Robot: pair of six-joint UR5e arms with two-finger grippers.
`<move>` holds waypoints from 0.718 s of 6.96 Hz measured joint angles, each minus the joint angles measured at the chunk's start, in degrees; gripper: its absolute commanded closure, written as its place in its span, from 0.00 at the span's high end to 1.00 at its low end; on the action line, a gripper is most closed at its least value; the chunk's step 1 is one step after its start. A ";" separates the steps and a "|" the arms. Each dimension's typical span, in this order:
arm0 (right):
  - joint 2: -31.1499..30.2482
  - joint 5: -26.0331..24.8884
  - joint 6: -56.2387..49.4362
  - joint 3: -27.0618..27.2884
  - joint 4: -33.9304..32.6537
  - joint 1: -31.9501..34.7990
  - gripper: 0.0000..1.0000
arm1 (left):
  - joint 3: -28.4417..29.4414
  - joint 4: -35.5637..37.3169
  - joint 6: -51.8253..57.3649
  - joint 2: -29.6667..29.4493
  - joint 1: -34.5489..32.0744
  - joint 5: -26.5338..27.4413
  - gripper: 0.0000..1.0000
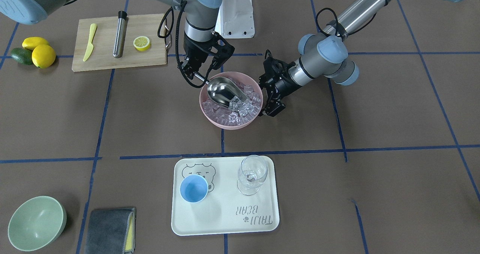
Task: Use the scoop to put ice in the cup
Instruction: 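Dig the scoop into the ice cubes and lift it out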
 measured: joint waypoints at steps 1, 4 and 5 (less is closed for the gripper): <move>-1.49 0.04 1.31 1.71 1.99 0.04 0.00 | 0.00 0.00 0.00 0.00 0.00 0.00 1.00; -3.70 0.10 6.17 7.43 3.31 0.13 0.00 | 0.00 0.00 0.00 0.01 0.00 0.00 1.00; -3.90 0.18 8.31 8.99 3.33 0.47 0.00 | 0.00 0.00 0.00 0.02 0.00 0.00 1.00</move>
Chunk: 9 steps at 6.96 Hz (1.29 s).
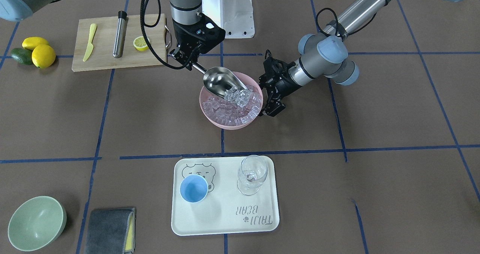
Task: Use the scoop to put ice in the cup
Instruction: 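Dig the scoop into the ice cubes and lift it out, then carry the filled scoop with the right gripper to the blue cup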
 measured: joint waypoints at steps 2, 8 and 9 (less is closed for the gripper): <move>-0.11 0.32 3.35 1.22 -0.76 2.65 0.00 | 0.00 0.00 0.00 0.00 0.00 0.00 1.00; 4.51 8.04 -16.09 -8.55 -11.33 19.65 0.00 | 0.01 0.00 0.00 -0.08 0.03 0.00 1.00; 6.44 9.06 -19.25 -13.13 -11.60 21.51 0.00 | 0.00 0.00 0.00 -0.11 0.06 0.00 1.00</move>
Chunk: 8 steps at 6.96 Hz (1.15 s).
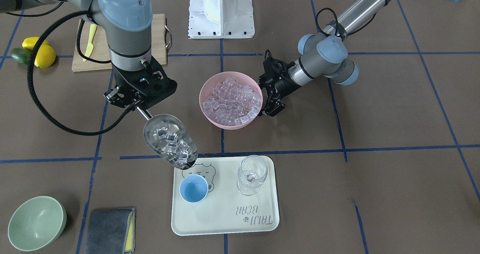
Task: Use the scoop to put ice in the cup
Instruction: 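Carry the filled scoop with the right gripper to the blue cup, then tilt the scoop over the blue cup to pour the ice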
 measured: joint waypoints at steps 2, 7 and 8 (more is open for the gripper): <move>1.56 0.66 -3.61 -5.06 -0.18 1.23 0.00 | 0.00 0.00 0.00 -0.05 0.03 0.00 1.00; 10.72 0.74 -7.84 -15.79 -10.23 1.97 0.00 | 0.02 0.00 0.00 -0.10 0.15 0.00 1.00; 13.05 0.64 -8.77 -18.32 -12.19 1.98 0.00 | 0.01 0.00 0.00 -0.09 0.18 0.00 1.00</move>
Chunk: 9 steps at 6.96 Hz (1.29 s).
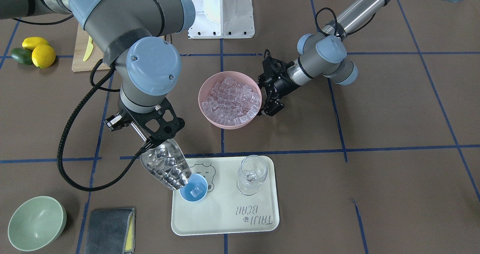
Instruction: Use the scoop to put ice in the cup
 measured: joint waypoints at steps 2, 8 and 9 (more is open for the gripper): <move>3.45 -0.25 -2.04 -4.00 -2.41 -0.08 0.00 | -0.02 0.00 0.00 -0.03 0.02 0.00 1.00; 4.12 -0.43 -2.80 -4.76 -2.92 -0.07 0.00 | -0.02 -0.02 0.00 -0.02 0.03 0.00 1.00; 4.15 -0.49 -2.82 -4.76 -2.92 -0.06 0.00 | -0.02 -0.04 0.00 0.00 0.03 0.00 1.00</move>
